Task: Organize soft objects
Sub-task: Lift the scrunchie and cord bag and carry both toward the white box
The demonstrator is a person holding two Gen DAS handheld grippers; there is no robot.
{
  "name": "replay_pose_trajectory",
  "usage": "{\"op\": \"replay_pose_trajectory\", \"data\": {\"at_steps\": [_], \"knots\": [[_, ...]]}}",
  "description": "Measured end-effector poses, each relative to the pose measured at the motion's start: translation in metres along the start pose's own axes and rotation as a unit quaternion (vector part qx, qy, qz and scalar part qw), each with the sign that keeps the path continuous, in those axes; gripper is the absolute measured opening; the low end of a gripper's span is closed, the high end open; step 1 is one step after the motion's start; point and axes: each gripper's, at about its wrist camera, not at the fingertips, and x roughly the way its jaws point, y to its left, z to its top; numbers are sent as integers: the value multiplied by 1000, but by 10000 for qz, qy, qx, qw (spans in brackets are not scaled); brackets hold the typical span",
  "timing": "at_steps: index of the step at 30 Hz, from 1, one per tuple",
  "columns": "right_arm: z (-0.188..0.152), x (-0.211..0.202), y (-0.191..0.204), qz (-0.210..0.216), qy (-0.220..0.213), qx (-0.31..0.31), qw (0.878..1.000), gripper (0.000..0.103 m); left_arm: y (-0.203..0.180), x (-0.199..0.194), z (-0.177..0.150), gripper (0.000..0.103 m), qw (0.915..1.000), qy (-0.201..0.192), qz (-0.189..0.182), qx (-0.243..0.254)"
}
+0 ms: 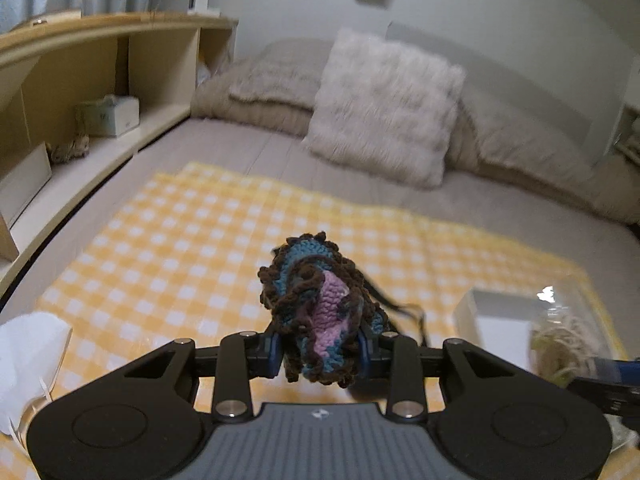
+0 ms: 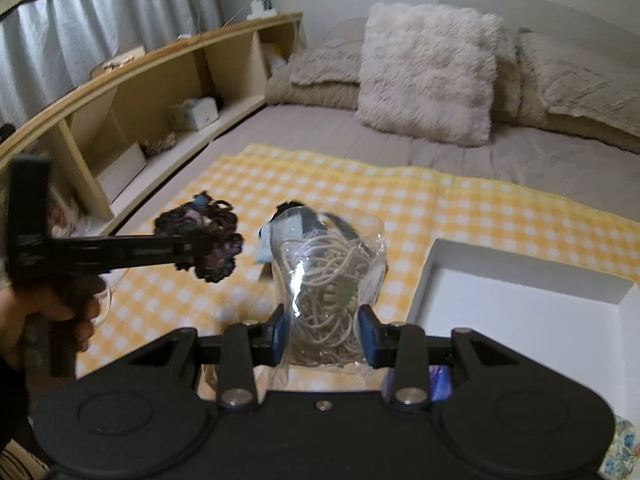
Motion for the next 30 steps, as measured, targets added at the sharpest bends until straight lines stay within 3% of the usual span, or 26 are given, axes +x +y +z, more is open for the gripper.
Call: {"op": "replay_pose_trajectory", "data": {"at_steps": [9,18,23,30], "knots": [[0,-39,-25,-251,-499,295,9980,38,-31,-38,7,36,9976,-353,-597,45],[-15,-76,-84,-654,-715,836,9918,38,-87,-37,-6,36,9912,-188,-1251,393],[-31,-86,-125,-644,-612,1335,9871,38,-121,-27,-20,36,9846,39,-1548,808],[-58,-67,-167,-850,25,1902,9781,38,-167,-14,-39,36,9723,349,-1939,1255]]}}
